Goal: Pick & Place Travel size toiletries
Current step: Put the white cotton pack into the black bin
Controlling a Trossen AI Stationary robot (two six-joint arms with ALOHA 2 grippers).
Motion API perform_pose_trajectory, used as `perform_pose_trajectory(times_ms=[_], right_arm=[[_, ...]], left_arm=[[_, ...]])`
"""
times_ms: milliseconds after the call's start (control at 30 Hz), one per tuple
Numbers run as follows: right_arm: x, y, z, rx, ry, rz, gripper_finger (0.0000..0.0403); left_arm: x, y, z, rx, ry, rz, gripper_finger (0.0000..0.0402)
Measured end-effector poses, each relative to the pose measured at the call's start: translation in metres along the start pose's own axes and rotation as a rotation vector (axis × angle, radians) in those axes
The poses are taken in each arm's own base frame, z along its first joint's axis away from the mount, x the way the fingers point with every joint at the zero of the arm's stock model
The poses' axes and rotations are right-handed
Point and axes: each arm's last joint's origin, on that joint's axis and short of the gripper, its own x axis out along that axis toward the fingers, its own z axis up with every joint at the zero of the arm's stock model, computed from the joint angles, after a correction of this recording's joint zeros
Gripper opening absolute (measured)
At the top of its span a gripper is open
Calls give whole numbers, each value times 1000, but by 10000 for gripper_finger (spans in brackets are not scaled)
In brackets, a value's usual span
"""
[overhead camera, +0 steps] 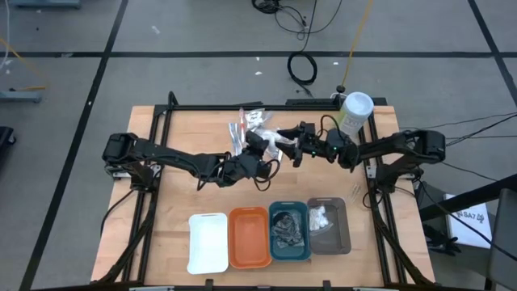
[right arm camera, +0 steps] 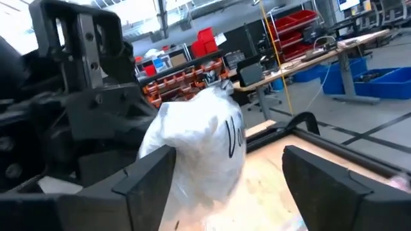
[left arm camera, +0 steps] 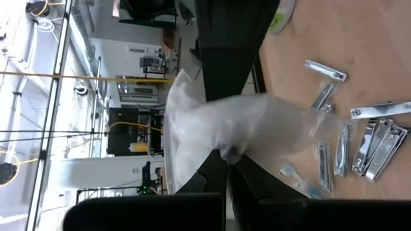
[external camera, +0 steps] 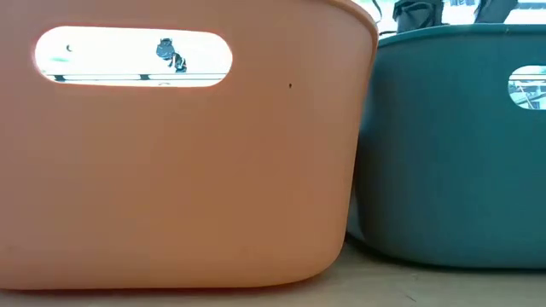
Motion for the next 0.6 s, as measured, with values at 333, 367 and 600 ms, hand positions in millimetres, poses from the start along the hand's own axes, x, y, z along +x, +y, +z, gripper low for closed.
perform_pose_trajectory(times_ms=[333,367,600], right_arm=[[11,4,6,2,-27,82,264],[11,5,6,-1,-29,100,257],[11,5,5,-14,-9,121,155]], left_arm=[[2,-2,-3,-45,10,-20,0],[2,-2,-3,-51,9,-21,0],[2,-2,-2,-103,-17,-41,1]])
